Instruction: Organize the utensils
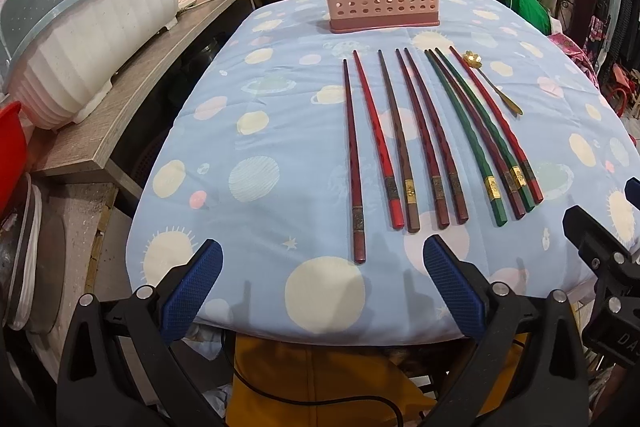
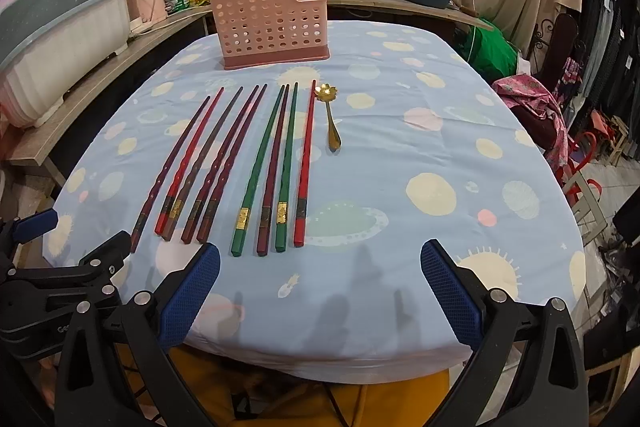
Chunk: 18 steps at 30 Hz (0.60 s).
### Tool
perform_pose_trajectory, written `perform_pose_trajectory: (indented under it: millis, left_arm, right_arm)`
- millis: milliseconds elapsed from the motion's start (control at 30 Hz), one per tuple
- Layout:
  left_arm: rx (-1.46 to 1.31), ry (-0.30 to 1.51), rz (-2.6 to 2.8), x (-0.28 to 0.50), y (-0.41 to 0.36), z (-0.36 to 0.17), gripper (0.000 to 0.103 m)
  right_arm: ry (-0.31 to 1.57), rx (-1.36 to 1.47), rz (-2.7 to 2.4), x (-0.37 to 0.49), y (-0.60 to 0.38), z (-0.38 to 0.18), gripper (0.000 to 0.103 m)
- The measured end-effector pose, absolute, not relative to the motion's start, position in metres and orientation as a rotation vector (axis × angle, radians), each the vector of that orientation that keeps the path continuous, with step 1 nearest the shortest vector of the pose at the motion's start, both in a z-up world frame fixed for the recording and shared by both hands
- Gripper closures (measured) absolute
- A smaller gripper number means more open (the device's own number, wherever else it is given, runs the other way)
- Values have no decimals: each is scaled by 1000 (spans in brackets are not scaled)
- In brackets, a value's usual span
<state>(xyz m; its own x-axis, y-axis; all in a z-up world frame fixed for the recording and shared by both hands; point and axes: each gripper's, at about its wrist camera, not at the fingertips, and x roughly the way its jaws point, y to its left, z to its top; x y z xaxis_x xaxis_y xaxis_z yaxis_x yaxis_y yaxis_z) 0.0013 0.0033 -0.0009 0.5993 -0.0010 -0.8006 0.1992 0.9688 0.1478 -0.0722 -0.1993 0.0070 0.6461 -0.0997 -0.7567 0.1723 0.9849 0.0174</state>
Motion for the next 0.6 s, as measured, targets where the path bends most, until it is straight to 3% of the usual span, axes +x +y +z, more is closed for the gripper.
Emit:
perform_pose_trajectory:
  millis: [600]
  left_arm:
    - [231,922,-115,-1,7,-5,7]
  right_arm:
    - [849,89,-155,-72,-196,7,7]
